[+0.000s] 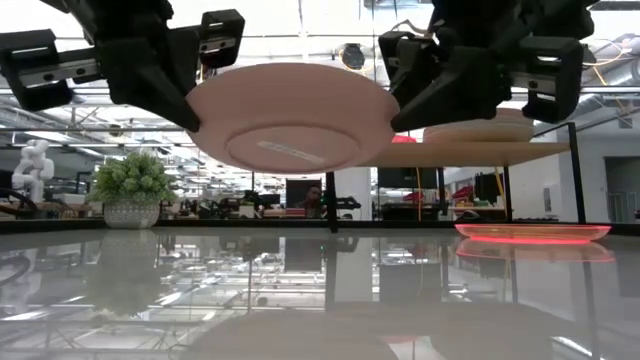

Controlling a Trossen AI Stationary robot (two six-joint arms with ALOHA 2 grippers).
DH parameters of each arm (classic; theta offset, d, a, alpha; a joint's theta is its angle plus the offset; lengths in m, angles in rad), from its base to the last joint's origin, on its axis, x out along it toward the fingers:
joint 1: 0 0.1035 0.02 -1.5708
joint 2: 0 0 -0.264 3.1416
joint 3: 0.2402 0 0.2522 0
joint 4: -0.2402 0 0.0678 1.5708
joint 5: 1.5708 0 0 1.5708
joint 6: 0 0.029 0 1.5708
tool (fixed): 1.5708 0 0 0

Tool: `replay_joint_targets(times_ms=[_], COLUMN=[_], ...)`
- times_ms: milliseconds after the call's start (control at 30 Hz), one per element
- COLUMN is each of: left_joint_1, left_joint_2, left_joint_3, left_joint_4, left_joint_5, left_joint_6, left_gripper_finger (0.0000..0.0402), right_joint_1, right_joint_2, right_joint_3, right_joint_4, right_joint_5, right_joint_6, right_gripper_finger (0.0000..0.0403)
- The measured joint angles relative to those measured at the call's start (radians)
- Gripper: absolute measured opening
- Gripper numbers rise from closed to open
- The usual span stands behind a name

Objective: Place and stack plates onto a shelf
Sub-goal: Stack the pink plate on top of the other pink plate on the shelf

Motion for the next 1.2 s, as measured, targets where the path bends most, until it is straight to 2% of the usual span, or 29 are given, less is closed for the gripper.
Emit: replay_joint_targets(times_ms=[267, 467, 567, 733, 833, 1000, 1200], left_joint_1=[0.001, -0.002, -0.001, 0.001, 0.002, 0.000, -0.013], left_joint_2=[0.000, 0.000, 0.000, 0.000, 0.000, 0.000, 0.000], left_joint_3=[0.000, -0.001, -0.002, 0.001, 0.002, 0.001, 0.001], left_joint_4=[0.058, 0.085, 0.131, 0.251, 0.287, 0.373, 0.451], left_joint_5=[0.005, -0.062, -0.089, -0.158, -0.165, -0.171, -0.264], left_joint_6=[0.027, 0.064, 0.059, 0.036, 0.029, -0.030, -0.059], left_gripper_finger=[0.0013, 0.0021, 0.0050, 0.0119, 0.0154, 0.0194, 0.0233], right_joint_1=[0.001, 0.002, 0.002, -0.006, -0.014, -0.016, -0.011], right_joint_2=[-0.002, -0.002, -0.002, -0.001, -0.003, -0.011, -0.082], right_joint_3=[0.000, 0.000, -0.002, 0.000, 0.001, 0.000, 0.000], right_joint_4=[-0.025, -0.036, -0.044, -0.011, -0.010, -0.029, -0.146], right_joint_5=[-0.047, -0.062, -0.073, -0.061, -0.053, -0.032, -0.015], right_joint_6=[-0.048, -0.053, -0.050, -0.035, -0.035, -0.017, 0.042], right_gripper_finger=[0.0021, 0.0008, 0.0005, 0.0003, 0.0003, 0.0002, 0.0001])
